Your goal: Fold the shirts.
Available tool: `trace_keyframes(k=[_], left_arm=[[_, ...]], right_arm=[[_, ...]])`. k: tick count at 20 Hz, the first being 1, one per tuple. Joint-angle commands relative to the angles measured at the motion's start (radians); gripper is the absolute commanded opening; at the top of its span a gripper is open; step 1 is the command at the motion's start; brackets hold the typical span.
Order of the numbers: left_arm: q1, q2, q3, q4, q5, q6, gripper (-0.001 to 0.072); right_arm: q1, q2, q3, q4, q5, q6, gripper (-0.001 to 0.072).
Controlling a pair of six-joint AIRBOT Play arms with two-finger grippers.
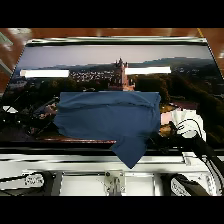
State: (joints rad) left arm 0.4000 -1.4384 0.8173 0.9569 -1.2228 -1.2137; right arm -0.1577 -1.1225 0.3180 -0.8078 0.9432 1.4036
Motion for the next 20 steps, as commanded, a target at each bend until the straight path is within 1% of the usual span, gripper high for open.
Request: trace_keyframes(k=[1,3,5,6,8,10,12,14,17,20], left_arm=[[0.0,0.001,0.004,-0.001,0.0,0.002,0.0035],[0.0,0.016,0.022,-0.001,0.019,0.055,0.0034],[0.0,0.048,0.066,-0.002,0.048,0.053,0.0034],[0.0,0.061,0.103,-0.015,0.048,0.052,0.0034],[-0.007,0.068,0.19,-0.024,0.036,0.023,0.0033],[-0.037,0.054,0.278,-0.024,0.05,0.01,0.0033],[-0.084,0.025,0.343,-0.024,0.093,-0.018,0.0034],[-0.131,-0.031,0.407,-0.024,0.136,-0.054,0.0034],[-0.181,-0.165,0.541,-0.023,0.146,-0.115,0.0035],[-0.188,-0.298,0.657,-0.024,0.145,-0.196,0.0037]], right_arm=[[0.065,-0.02,0.026,-0.01,-0.062,0.021,0.0057],[0.065,0.01,0.096,-0.009,-0.046,-0.027,0.0056],[0.065,0.05,0.195,-0.01,-0.053,-0.036,0.0056],[0.065,0.063,0.251,-0.01,-0.061,-0.025,0.0055],[0.065,0.059,0.377,-0.013,-0.063,0.038,0.0055],[0.065,0.029,0.477,-0.023,-0.088,0.056,0.0055],[0.065,-0.036,0.553,-0.049,-0.128,0.077,0.0055],[0.066,-0.14,0.629,-0.046,-0.152,0.077,0.0055],[0.068,-0.309,0.762,-0.046,-0.183,0.076,0.0055],[0.068,-0.444,0.883,-0.045,-0.207,0.077,0.0056]])
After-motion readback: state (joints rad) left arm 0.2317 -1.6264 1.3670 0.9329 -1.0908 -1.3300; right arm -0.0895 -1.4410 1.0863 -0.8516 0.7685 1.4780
